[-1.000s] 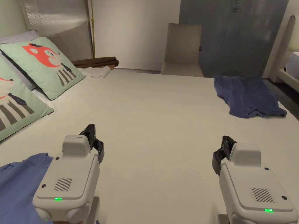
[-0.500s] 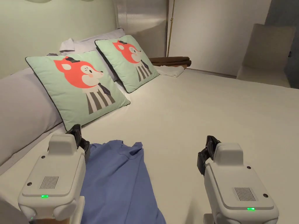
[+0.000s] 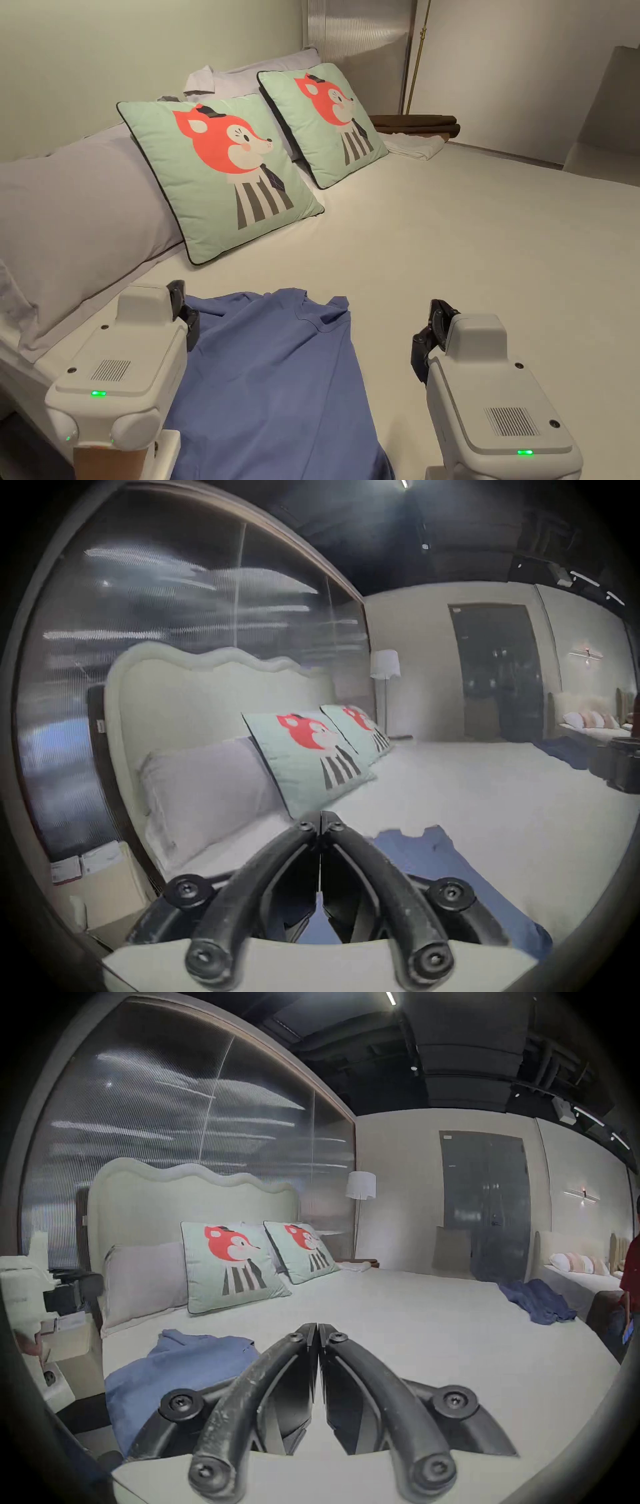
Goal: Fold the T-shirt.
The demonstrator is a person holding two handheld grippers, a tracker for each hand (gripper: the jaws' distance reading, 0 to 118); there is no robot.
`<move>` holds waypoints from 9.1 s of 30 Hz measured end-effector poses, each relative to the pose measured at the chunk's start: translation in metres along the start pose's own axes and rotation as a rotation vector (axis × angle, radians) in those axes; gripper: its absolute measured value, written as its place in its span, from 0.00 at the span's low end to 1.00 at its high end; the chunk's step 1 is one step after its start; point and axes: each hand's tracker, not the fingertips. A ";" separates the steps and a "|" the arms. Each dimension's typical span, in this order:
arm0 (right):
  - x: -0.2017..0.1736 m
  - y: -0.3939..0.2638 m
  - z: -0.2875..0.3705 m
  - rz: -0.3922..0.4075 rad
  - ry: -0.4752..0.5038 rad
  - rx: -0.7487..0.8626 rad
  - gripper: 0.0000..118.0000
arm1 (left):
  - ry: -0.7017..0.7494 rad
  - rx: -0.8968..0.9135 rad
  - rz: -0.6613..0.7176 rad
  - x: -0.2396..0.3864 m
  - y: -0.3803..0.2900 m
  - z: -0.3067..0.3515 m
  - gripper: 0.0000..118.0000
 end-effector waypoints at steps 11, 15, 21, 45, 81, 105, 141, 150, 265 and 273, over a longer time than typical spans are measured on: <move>0.048 -0.013 0.011 0.041 -0.076 -0.047 0.00 | -0.166 -0.564 0.078 0.062 -0.041 -0.093 0.87; 0.067 -0.023 0.014 0.049 -0.104 -0.083 0.00 | -0.176 -0.682 0.032 0.085 -0.072 -0.116 0.84; 0.091 -0.032 0.024 0.034 -0.151 -0.128 0.00 | -0.162 -0.666 -0.013 0.100 -0.082 -0.104 0.35; 0.194 -0.009 0.136 -0.076 -0.395 -0.010 0.00 | -0.748 0.023 0.066 0.226 0.173 0.037 0.02; 0.242 -0.031 0.218 -0.111 -0.629 -0.048 0.00 | -0.965 -0.562 -0.038 0.402 -0.007 0.024 0.93; 0.214 0.021 0.194 -0.092 -0.570 0.075 0.00 | -0.558 0.135 0.039 0.233 0.072 0.019 0.00; 0.282 -0.039 0.129 -0.168 -0.619 -0.139 0.00 | -0.597 -0.747 -0.145 0.339 -0.029 -0.194 0.45; 0.283 -0.058 0.112 -0.237 -0.561 -0.271 0.32 | -0.630 -0.611 -0.282 0.347 -0.027 -0.172 0.04; 0.227 0.035 0.184 -0.101 -0.547 -0.033 0.85 | -0.493 0.055 0.034 0.232 0.087 0.040 0.84; 0.216 0.044 0.185 -0.080 -0.566 0.014 0.00 | -0.543 0.143 0.084 0.244 0.083 0.039 0.00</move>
